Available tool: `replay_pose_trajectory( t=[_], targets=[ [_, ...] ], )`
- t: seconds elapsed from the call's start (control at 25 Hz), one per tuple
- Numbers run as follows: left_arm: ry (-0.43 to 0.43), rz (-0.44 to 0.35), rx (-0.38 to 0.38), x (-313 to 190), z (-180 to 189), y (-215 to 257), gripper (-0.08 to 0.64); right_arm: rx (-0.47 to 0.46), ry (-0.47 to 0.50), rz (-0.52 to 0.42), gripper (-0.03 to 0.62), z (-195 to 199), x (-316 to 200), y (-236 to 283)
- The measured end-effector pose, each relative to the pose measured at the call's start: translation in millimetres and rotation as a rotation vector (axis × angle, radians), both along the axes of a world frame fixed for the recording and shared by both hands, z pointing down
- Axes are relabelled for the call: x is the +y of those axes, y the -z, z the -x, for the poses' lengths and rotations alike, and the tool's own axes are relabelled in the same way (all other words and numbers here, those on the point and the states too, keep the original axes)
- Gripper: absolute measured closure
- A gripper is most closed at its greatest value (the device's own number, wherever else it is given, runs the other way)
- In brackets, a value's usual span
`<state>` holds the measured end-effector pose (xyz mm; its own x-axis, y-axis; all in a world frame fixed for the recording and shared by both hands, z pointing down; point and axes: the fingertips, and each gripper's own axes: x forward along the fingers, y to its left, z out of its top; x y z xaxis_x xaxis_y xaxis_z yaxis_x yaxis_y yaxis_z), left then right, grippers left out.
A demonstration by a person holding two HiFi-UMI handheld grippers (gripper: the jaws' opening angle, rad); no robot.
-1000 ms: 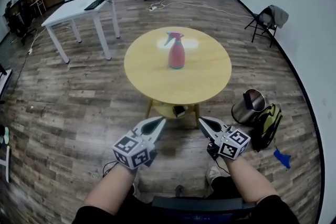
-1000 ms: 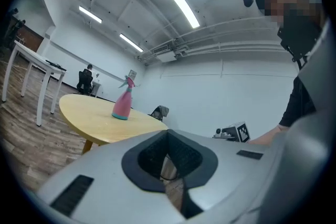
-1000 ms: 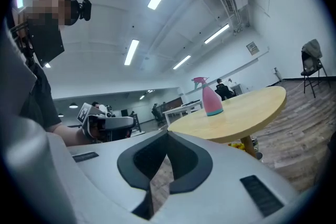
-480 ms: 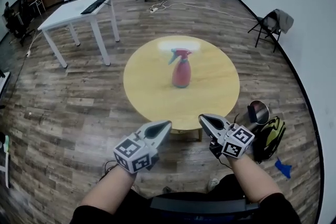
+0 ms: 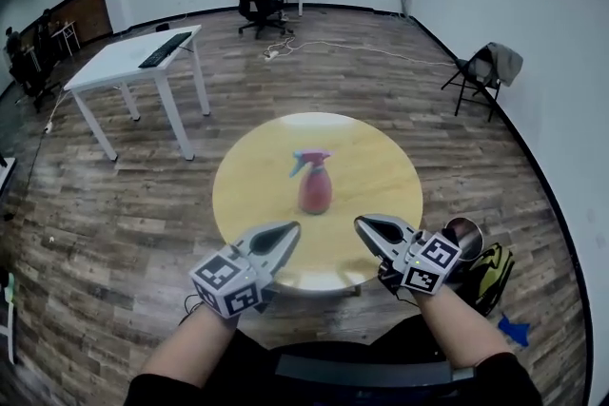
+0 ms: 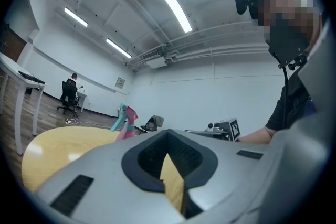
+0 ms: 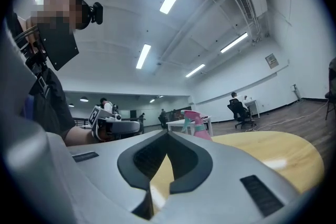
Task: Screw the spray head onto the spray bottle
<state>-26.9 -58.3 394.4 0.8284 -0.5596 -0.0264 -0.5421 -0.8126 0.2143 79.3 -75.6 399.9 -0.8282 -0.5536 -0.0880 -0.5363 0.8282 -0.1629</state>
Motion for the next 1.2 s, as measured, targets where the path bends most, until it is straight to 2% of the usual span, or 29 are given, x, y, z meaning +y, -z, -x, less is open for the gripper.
replay_pose_trajectory(
  t=[0.24,0.56,0.68,0.76,0.84,0.88,0.92,1.04,1.12,1.2],
  targets=[
    [-0.007,-0.047,-0.031,-56.2,-3.1,20.5,0.554,0.005,-0.013,-0.008,0.578,-7.8,-51.1,12.4],
    [-0.016,-0.179,-0.161,-121.5,7.6,39.0,0.552,0.013,-0.024,-0.025,0.578,-4.8,-111.3,11.1],
    [0.003,-0.21,-0.189,-143.6,12.1,64.8,0.551,-0.001,-0.025,-0.024,0.578,-7.2,-133.2,7.2],
    [-0.026,-0.247,-0.233,-156.1,9.4,78.3,0.546,-0.015,-0.025,-0.018,0.578,-12.4,-145.6,3.9],
    [-0.111,-0.255,-0.326,-168.1,-0.3,83.6,0.471,-0.037,-0.028,-0.012,0.578,-17.2,-156.7,3.1],
    [-0.175,-0.247,-0.391,-173.2,-8.2,81.3,0.396,-0.049,-0.029,-0.011,0.578,-19.2,-161.7,3.5],
    [-0.242,-0.233,-0.464,-177.2,-17.8,76.2,0.31,-0.06,-0.03,-0.01,0.578,-21.0,-166.0,4.0],
    [-0.392,-0.167,-0.741,-186.0,-48.4,43.5,0.156,-0.084,-0.028,-0.011,0.578,-25.9,-171.9,6.2],
    [-0.468,-0.102,-0.932,-189.2,-63.4,11.2,0.118,-0.089,-0.021,-0.016,0.578,-27.7,-171.0,8.3],
    [-0.53,-0.039,-1.082,-192.7,-72.2,-18.3,0.106,-0.089,-0.013,-0.023,0.578,-28.5,-169.3,11.0]
  ],
)
